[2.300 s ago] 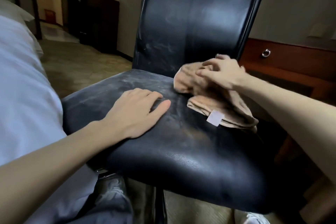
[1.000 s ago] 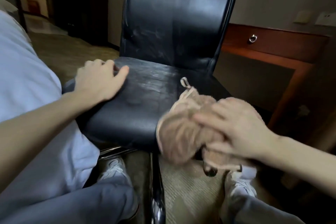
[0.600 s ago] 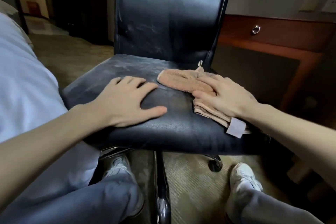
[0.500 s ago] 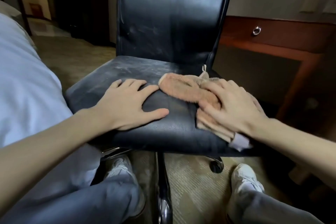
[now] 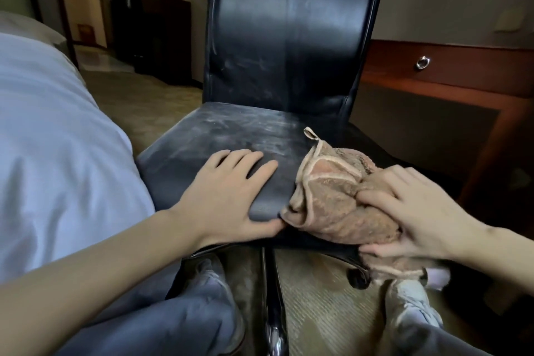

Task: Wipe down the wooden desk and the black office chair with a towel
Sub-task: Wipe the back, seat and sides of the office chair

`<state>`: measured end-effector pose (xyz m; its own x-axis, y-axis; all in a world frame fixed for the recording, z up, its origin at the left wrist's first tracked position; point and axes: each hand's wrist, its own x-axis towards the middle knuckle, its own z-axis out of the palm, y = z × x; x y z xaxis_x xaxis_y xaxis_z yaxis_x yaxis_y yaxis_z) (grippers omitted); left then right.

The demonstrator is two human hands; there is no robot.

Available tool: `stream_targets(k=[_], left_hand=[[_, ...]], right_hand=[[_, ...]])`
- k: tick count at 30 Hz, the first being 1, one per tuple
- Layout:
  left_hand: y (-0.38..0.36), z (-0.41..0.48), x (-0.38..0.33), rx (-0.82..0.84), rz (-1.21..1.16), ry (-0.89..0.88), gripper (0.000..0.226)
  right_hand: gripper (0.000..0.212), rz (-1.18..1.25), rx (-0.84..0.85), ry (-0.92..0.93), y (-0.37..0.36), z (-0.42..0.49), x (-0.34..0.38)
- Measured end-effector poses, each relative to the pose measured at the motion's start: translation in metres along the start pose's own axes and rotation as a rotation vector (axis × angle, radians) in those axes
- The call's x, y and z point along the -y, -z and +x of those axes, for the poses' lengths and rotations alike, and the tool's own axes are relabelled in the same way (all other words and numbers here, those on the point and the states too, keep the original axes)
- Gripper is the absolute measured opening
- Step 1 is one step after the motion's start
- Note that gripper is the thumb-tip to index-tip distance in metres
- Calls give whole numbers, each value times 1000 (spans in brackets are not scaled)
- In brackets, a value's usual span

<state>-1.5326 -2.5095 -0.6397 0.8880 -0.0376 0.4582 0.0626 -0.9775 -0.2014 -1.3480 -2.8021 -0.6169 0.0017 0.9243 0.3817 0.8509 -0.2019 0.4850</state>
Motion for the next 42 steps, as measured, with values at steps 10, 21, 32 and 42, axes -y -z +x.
stream_targets(k=[10, 21, 32, 42], left_hand=[[14, -1, -2, 76, 71, 13, 105], [12, 8, -30, 60, 86, 37, 93], [21, 5, 50, -5, -473, 57, 68], [5, 5, 63, -279, -992, 163, 38]], right_hand=[[49, 421, -132, -675, 0, -1, -58], [34, 467, -279, -686, -6, 35, 55], [95, 232, 149, -542, -11, 15, -42], [60, 267, -352, -528, -33, 29, 34]])
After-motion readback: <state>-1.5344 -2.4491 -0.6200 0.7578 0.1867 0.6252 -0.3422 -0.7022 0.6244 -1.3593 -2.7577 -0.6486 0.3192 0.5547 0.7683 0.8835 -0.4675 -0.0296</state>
